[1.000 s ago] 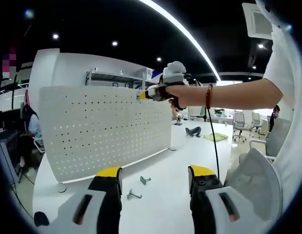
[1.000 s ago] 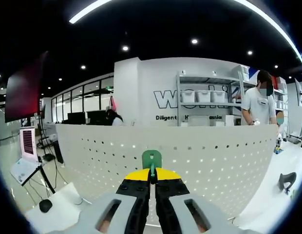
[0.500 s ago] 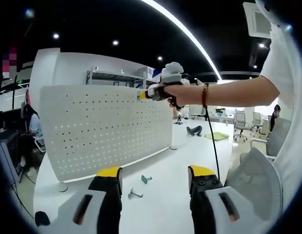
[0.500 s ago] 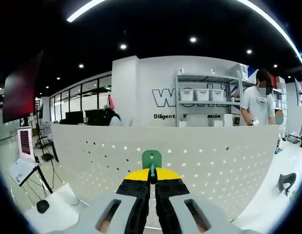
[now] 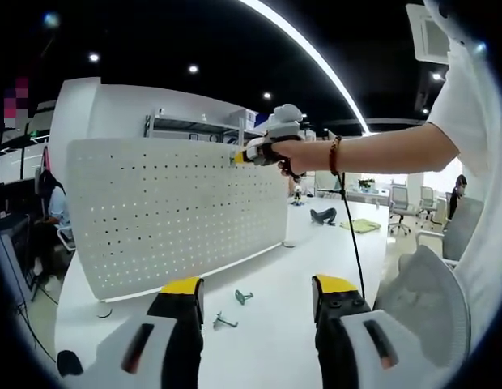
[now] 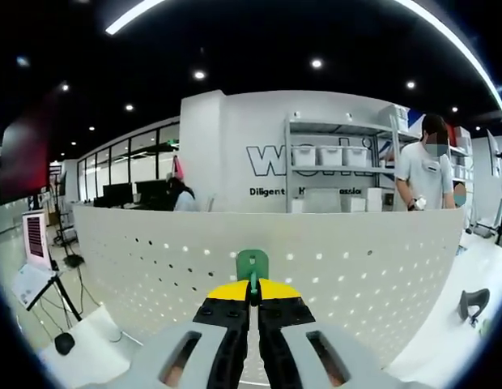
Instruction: Insert the hook assembly into the mounting plate slot until the hook locks in place.
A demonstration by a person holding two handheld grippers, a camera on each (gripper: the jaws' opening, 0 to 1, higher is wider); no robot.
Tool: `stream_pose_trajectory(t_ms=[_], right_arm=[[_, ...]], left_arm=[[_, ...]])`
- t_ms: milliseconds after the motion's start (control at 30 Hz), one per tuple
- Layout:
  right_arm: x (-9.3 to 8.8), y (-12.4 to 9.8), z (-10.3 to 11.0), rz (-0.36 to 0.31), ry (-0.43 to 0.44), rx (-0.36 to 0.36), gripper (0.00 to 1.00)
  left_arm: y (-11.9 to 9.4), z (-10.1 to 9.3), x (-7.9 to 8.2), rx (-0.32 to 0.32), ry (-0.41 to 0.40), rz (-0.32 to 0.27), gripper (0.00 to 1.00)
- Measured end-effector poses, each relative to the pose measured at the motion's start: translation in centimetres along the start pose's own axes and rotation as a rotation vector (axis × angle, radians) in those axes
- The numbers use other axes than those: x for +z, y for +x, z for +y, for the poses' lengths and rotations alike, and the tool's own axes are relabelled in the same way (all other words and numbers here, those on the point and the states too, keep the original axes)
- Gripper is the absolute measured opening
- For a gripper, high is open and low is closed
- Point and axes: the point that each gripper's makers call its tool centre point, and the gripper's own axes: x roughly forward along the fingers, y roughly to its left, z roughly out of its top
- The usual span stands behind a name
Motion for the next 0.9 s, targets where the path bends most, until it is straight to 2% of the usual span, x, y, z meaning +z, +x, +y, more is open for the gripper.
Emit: stream_pose_trajectory(t_ms=[433,633,700,900], right_arm=[[-0.5,1.0,-0.2,0.014,0.018,-0.001,0.01],[-0.6,1.2,-0.3,0.016,-0.003,-0.014,0.01],[-0.5,1.3,-0.3,0.011,0.023,-0.009,0.01],[-0.6,1.5,-0.3,0.019,0.024,-0.022,0.01]], left_arm=[[0.1,0.3,-0.2,0.004,-0.001,0.011,0.55],[0.2,0.3,-0.4,0.002,-0.012,0.013,0.54],[0.1,0.4,-0.4,0.004,-0.011,0.012,0.55],[0.2,0.5,-0.5,0.006,-0.013,0.013,0.54]])
